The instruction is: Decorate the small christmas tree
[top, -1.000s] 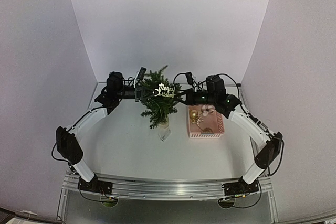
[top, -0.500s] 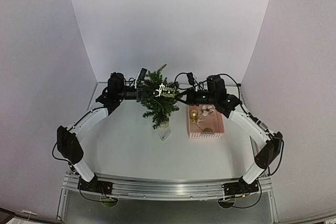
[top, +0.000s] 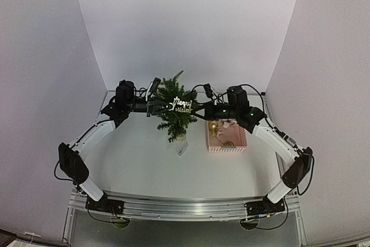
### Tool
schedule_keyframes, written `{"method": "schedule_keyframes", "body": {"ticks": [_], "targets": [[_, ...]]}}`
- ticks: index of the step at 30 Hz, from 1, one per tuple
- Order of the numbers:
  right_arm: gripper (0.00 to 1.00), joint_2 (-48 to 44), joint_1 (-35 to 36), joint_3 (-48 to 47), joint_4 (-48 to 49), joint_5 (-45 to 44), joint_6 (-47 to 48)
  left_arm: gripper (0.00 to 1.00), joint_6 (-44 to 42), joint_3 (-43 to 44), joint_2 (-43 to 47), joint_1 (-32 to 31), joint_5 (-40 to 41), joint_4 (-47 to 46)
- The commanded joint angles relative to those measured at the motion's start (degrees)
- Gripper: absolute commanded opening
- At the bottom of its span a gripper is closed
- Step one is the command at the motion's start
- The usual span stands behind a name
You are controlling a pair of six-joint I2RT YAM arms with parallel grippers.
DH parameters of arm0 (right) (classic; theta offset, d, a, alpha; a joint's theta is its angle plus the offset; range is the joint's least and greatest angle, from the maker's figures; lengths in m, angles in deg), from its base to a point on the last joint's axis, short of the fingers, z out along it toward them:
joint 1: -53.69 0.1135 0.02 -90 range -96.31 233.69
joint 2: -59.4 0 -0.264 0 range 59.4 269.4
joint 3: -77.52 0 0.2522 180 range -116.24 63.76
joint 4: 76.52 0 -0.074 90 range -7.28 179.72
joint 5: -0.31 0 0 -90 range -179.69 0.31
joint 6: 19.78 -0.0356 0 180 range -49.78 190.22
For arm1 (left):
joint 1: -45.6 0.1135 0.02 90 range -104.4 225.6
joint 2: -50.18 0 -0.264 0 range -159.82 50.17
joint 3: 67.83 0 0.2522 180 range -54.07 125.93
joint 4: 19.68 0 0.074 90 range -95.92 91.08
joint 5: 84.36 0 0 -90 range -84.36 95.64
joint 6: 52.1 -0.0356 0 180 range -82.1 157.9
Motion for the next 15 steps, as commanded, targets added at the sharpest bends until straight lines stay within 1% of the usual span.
{"method": "schedule_keyframes", "body": {"ticks": [1, 4, 7, 12, 15], "targets": [[0.00, -1.6, -0.1, 1.2, -2.9, -1.1, 1.1, 0.00, -1.7, -1.3, 4.7, 2.3, 1.3, 0.1], [0.00, 0.6, 0.2, -0.1, -2.8, -1.3, 1.7, 0.00, 0.7, -2.7, 4.5, 3.4, 2.1, -1.4], [0.00, 1.3, 0.3, -0.5, -2.8, -0.6, 2.4, 0.00, -0.4, -3.0, 4.4, 3.7, 2.8, -0.6], [0.00, -1.8, 0.3, 2.9, -3.0, -0.4, 1.4, 0.00, -4.1, -3.6, 5.6, 2.4, 2.1, 1.1], [0.00, -4.2, 0.3, 5.4, -3.2, -0.6, -0.3, 0.00, -4.9, -2.8, 5.4, 1.2, 1.2, 2.2]]}}
